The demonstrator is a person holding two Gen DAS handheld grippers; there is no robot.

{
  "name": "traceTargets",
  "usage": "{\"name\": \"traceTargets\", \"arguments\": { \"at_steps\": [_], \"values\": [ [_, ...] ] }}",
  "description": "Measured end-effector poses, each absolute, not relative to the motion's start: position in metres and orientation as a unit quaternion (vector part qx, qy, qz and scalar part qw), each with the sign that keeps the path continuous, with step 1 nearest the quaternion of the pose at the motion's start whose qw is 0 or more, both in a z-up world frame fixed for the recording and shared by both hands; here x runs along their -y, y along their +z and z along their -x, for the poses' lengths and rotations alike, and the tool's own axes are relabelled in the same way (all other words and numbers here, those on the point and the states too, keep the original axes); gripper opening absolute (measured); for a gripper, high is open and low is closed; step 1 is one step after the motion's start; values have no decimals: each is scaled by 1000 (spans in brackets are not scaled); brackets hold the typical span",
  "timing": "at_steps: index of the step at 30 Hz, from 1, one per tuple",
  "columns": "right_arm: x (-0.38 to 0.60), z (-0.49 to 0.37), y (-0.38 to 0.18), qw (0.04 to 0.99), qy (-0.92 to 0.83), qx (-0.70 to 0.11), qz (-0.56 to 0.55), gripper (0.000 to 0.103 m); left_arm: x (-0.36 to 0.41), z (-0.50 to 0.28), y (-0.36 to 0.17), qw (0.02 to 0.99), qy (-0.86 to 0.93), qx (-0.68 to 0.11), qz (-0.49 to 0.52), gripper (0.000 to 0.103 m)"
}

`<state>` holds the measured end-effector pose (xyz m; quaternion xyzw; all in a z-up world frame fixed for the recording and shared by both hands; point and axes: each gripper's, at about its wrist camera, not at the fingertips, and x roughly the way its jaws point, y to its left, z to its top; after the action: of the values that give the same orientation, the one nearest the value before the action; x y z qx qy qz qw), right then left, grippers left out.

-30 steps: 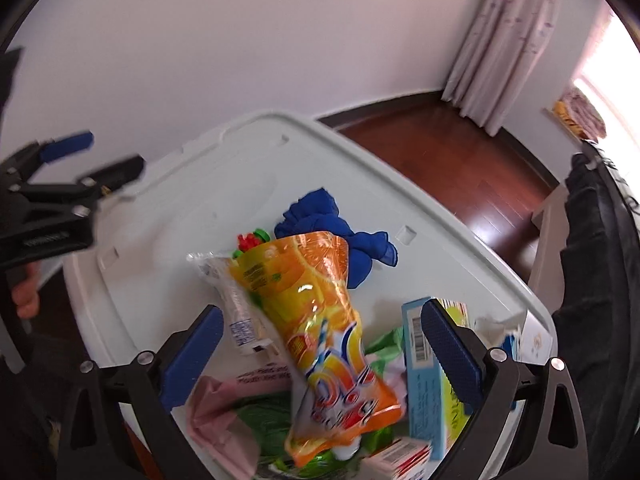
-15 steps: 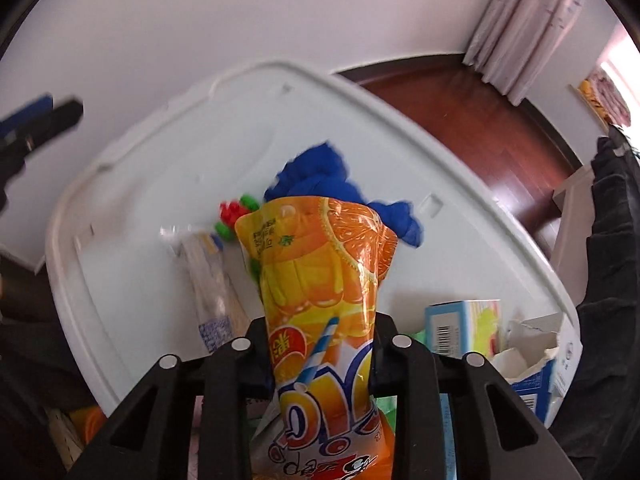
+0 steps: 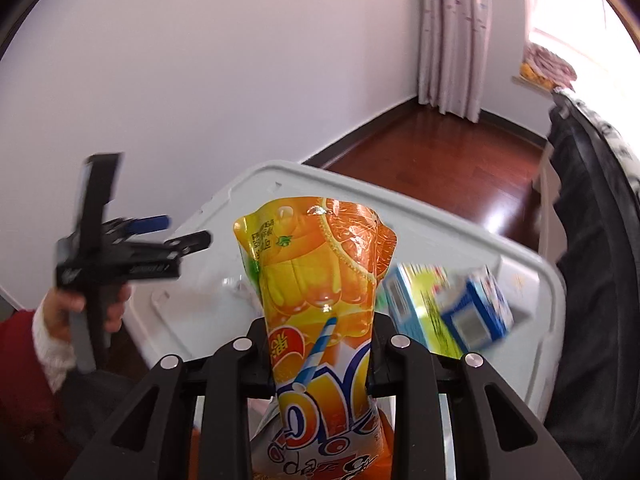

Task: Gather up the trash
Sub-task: 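Grasp the orange juice pouch with the right gripper and lift it, then grasp the blue cloth with the left gripper while the right gripper holds the pouch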

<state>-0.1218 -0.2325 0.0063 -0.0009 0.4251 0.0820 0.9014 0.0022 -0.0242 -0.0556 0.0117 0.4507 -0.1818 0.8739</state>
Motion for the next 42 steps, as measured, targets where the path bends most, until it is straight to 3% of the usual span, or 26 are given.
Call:
{"name": "traceTargets", "arguments": {
  "at_steps": [3,9,14,27,29,34,42],
  "values": [
    [242,141,2,903,82,-421,-19,29,28,-5,-53,872,-195,-449,-10,97],
    [258,162,-14,906,83,-411,-47,29,89,-26,-39,837,-300,-434,-146,97],
    [264,171,-27,904,81,-417,-47,29,143,-52,-66,790,-325,-463,-236,97],
    [277,173,-42,903,79,-418,-62,29,216,-96,-146,713,-299,-575,-267,97],
    [278,172,-42,903,78,-417,-65,30,221,-96,-153,712,-292,-573,-283,94],
    [280,172,-44,903,79,-417,-72,30,212,-102,-145,726,-294,-566,-257,69],
    [280,174,-40,904,79,-413,-83,30,190,-107,-118,737,-307,-562,-215,57]
  ]
}}
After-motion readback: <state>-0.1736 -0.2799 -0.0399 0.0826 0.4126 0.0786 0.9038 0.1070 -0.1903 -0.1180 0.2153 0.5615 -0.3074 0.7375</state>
